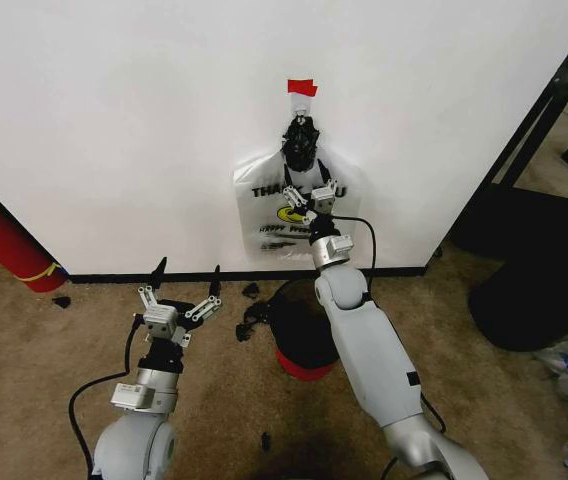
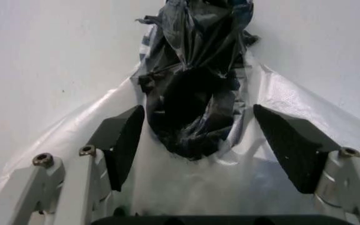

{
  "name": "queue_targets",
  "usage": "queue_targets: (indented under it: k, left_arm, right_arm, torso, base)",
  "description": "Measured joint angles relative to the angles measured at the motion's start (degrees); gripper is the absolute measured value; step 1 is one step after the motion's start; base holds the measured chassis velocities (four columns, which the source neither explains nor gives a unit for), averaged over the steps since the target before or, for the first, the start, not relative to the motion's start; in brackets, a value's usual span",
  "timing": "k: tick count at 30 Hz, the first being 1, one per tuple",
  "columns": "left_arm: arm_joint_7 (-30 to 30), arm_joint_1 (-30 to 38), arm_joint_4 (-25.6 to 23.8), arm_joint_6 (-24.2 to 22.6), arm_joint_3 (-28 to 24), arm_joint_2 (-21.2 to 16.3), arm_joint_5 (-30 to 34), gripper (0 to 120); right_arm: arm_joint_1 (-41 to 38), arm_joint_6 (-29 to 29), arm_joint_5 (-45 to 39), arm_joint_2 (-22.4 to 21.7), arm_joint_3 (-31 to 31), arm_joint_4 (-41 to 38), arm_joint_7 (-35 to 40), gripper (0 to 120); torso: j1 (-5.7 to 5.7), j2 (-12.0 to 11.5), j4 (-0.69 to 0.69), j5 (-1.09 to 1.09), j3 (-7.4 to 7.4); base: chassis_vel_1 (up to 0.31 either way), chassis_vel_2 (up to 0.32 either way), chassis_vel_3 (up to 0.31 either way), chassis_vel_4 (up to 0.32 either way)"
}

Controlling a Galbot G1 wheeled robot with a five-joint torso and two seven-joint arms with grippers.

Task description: Pick up the garbage bag from the wall and place it over the trash bin.

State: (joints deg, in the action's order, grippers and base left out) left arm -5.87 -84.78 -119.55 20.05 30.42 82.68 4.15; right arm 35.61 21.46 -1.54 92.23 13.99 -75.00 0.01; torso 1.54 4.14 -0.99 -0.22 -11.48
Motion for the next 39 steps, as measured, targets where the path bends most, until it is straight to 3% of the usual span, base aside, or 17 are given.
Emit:
queue_targets:
  k: [8,28,34,38,39]
  left_arm:
    - [0.0,0.0,0.2,0.1,0.0,0.2,-0.3,100]
    - [0.0,0.3,0.7,0.6,-0.1,-0.1,-0.5,100]
    - [0.0,0.3,0.8,0.7,-0.1,-0.4,-0.6,100]
    - [0.0,0.4,0.8,0.7,-0.1,-0.6,-0.6,100]
    - [0.0,0.4,0.8,0.7,-0.1,-0.6,-0.6,100]
  right_arm:
    - [-1.2,0.4,0.0,0.0,0.3,1.5,-0.6,60]
    - [-0.2,0.7,0.4,-0.1,0.1,0.7,-2.5,60]
    - [-0.9,1.2,0.1,-0.1,0.3,1.5,-3.3,50]
    - [-1.5,1.5,0.1,-0.1,0.6,2.1,-3.3,31]
    - [-1.5,1.5,0.1,-0.1,0.6,2.1,-3.3,31]
  torso:
    - [0.00,0.0,0.00,0.00,0.00]
    - [0.00,0.0,0.00,0.00,0.00]
    - [0.00,0.0,0.00,0.00,0.00]
    - [0.00,0.0,0.00,0.00,0.00]
    - [0.00,0.0,0.00,0.00,0.00]
  base:
    - [0.000,0.000,0.000,0.000]
    - [0.000,0.000,0.000,0.000]
    - [0.000,0.000,0.000,0.000]
    - [0.000,0.000,0.000,0.000]
    - [0.000,0.000,0.000,0.000]
